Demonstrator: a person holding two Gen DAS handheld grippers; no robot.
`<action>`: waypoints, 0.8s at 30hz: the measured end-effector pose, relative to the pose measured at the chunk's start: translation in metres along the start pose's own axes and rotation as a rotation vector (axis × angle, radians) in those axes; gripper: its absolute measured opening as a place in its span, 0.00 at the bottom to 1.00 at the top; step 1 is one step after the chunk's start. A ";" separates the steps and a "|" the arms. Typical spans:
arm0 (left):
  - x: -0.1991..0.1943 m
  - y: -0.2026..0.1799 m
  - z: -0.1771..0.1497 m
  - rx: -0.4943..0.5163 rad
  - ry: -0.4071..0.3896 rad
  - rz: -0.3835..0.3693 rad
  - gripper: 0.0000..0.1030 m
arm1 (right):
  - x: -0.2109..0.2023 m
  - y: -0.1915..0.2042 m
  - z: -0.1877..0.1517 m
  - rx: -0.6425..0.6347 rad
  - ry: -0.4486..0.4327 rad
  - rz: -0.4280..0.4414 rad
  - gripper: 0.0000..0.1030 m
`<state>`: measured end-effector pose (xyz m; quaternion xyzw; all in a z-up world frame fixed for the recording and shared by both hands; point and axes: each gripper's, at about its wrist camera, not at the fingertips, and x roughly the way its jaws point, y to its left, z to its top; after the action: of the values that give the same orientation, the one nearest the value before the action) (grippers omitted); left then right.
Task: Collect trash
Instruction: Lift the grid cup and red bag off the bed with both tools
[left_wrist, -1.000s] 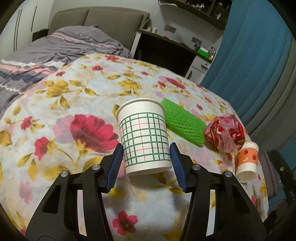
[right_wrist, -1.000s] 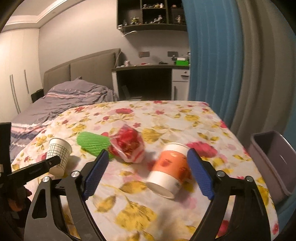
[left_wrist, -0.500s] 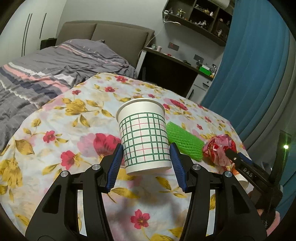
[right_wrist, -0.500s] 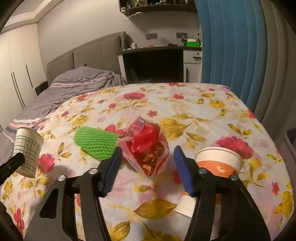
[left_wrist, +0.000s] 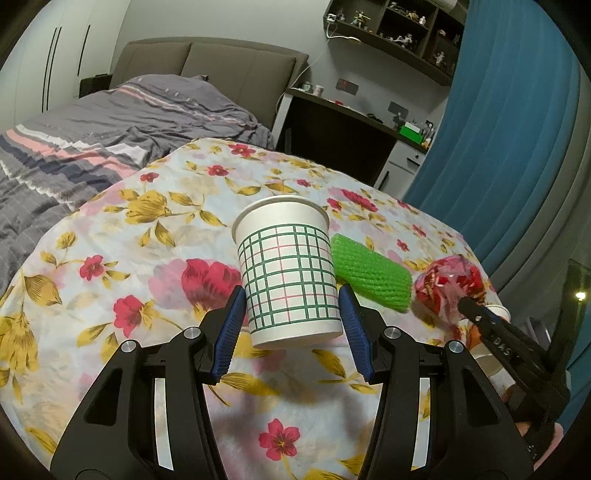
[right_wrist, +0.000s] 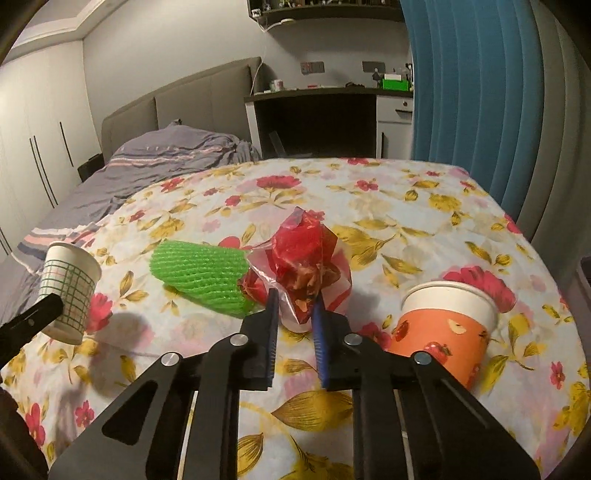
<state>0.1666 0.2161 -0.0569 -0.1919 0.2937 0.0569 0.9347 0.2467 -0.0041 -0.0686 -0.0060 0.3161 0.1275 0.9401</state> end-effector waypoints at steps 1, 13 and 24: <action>0.000 0.000 0.000 -0.001 0.001 -0.001 0.49 | -0.005 0.000 0.000 0.001 -0.009 0.002 0.16; -0.016 -0.013 -0.004 0.021 -0.020 -0.009 0.49 | -0.075 -0.003 -0.006 0.000 -0.119 0.043 0.15; -0.044 -0.040 -0.011 0.062 -0.047 -0.035 0.49 | -0.138 -0.019 -0.020 0.015 -0.198 0.046 0.15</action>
<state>0.1336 0.1748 -0.0270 -0.1667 0.2700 0.0360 0.9476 0.1335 -0.0563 -0.0042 0.0210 0.2227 0.1464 0.9636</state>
